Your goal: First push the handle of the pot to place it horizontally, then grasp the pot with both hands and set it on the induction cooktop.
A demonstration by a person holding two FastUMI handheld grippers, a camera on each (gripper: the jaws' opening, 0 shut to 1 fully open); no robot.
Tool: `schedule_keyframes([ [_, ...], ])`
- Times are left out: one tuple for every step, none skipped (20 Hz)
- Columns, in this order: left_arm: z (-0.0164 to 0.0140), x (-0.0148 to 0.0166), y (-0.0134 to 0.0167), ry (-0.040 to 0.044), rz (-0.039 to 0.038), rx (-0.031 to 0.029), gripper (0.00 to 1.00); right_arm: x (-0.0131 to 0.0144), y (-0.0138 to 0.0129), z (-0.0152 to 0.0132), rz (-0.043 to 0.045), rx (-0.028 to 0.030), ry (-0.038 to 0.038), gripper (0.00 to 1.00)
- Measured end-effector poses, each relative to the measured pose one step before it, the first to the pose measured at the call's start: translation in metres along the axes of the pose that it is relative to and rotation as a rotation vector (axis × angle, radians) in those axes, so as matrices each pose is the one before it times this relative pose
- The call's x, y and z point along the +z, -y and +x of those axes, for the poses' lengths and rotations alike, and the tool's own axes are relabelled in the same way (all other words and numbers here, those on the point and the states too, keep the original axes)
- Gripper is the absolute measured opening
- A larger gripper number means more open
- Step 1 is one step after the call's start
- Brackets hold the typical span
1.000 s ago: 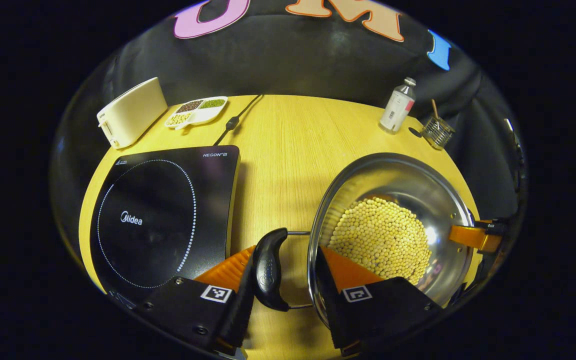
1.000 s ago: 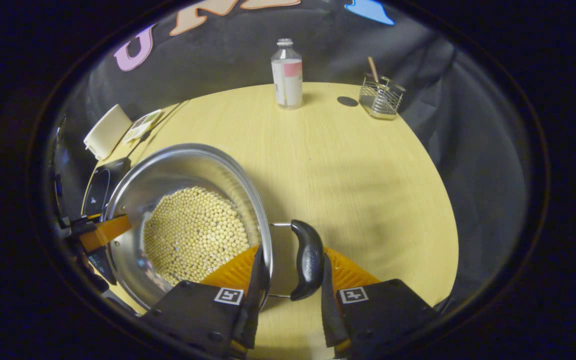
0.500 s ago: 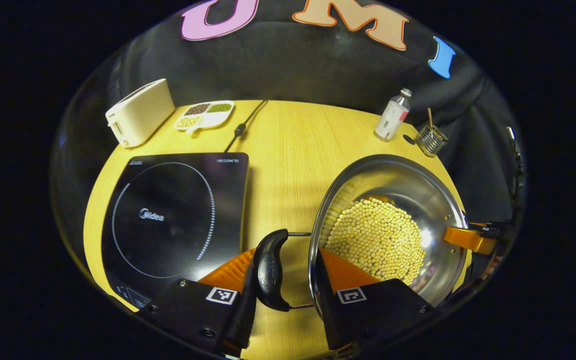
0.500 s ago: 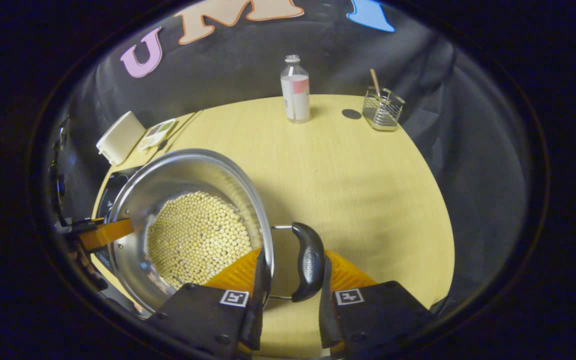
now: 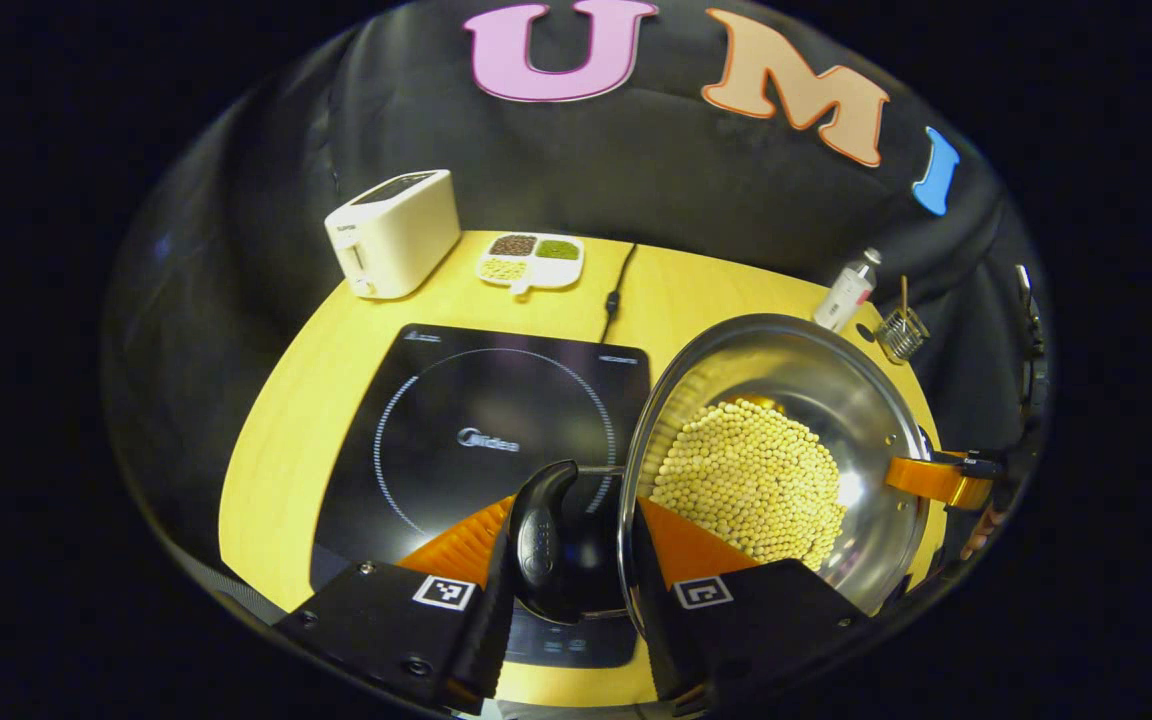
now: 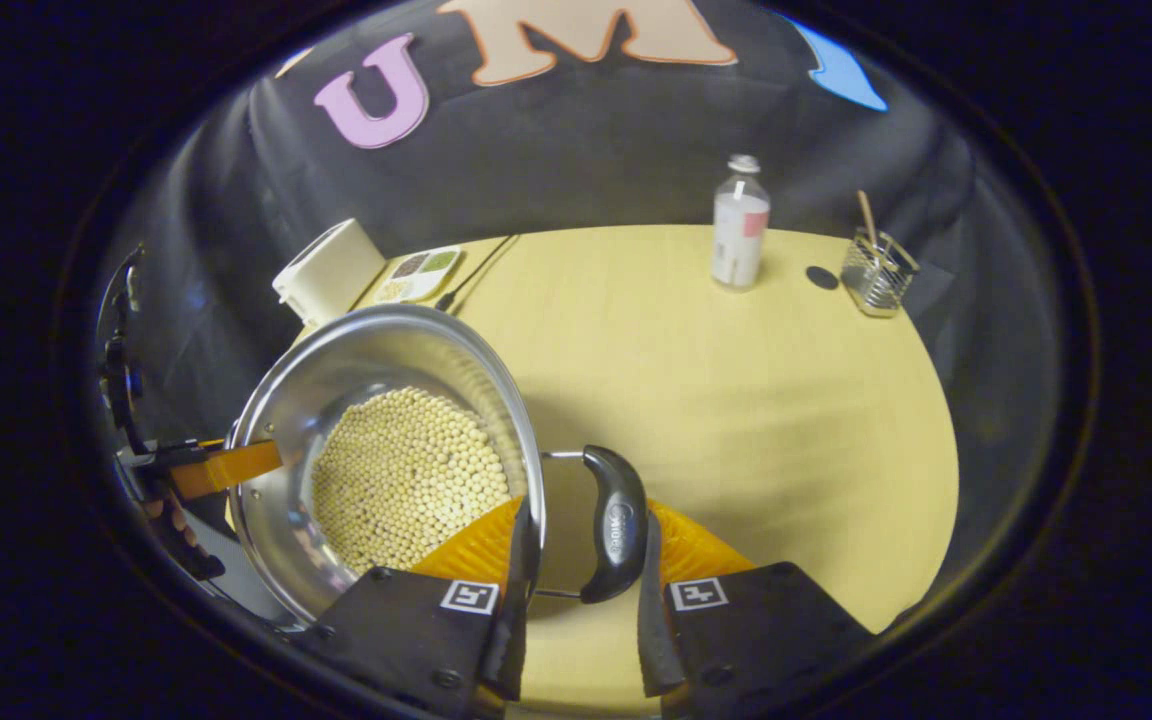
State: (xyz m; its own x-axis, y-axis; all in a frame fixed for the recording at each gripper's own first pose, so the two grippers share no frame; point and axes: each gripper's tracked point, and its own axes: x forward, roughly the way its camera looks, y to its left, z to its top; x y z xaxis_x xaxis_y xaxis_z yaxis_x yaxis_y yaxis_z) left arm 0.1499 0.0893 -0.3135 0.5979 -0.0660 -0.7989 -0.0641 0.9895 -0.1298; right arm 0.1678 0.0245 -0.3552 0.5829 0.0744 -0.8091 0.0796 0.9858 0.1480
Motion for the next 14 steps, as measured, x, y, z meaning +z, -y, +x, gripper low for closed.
schedule_keyframes([
  [0.00275,0.00040,-0.01457,-0.00576,-0.00659,-0.00784,0.58,-0.00039,-0.01420,0.00585,-0.00456,-0.00525,-0.00428,0.41],
  [0.00369,0.00194,-0.01505,-0.00357,-0.00082,-0.00702,0.58,-0.00174,-0.01283,0.00636,0.00359,-0.00613,-0.00588,0.41],
  [0.00176,0.00222,-0.01517,-0.00767,0.00160,-0.00441,0.58,-0.00196,-0.01500,0.00273,0.01470,-0.01200,-0.01569,0.41],
  [0.00381,0.00291,-0.01548,0.00000,0.01154,-0.01151,0.58,0.00141,-0.01528,0.00421,0.00063,-0.01083,-0.00285,0.41],
  [0.00454,0.00555,-0.01485,0.00714,0.00788,-0.01057,0.58,-0.00043,-0.01694,0.00372,-0.00593,-0.00937,-0.00206,0.47],
  [0.00536,0.00328,-0.01424,-0.00441,0.00201,-0.00694,0.58,0.00018,-0.01545,0.00414,0.00789,-0.01115,-0.00602,0.41],
  [0.00441,0.00041,-0.01621,-0.01116,0.00038,-0.00360,0.57,-0.00107,-0.01526,0.00446,0.01039,-0.00980,-0.00627,0.41],
  [0.00506,0.00278,-0.01471,-0.00096,0.00168,-0.00587,0.58,-0.00005,-0.01431,0.00643,-0.00116,-0.00949,-0.00694,0.41],
  [0.00566,0.00024,-0.01381,-0.01073,-0.00220,-0.00545,0.57,-0.00082,-0.01398,0.00396,-0.00372,-0.01068,-0.01001,0.41],
  [-0.00003,0.00316,-0.01059,-0.00765,-0.00183,-0.00653,0.58,0.00151,-0.01245,0.00069,-0.00191,-0.00659,-0.00217,0.47],
  [0.00153,0.00839,-0.00999,0.03477,0.01621,-0.00770,0.60,0.00347,-0.01213,0.00454,0.00079,-0.00248,0.01123,0.47],
  [0.00185,0.00167,-0.00854,-0.00332,0.01670,-0.00338,0.58,0.00119,-0.00879,0.00269,0.00056,-0.00414,-0.00645,0.47],
  [-0.00103,0.00488,-0.00030,0.01474,0.01990,-0.00391,0.57,-0.00212,-0.00365,-0.00132,0.00736,-0.00404,-0.00466,0.47],
  [0.00189,0.00310,-0.00034,0.01204,0.00496,-0.00574,0.58,0.00180,-0.00344,0.00136,0.00383,-0.00965,-0.00182,0.48],
])
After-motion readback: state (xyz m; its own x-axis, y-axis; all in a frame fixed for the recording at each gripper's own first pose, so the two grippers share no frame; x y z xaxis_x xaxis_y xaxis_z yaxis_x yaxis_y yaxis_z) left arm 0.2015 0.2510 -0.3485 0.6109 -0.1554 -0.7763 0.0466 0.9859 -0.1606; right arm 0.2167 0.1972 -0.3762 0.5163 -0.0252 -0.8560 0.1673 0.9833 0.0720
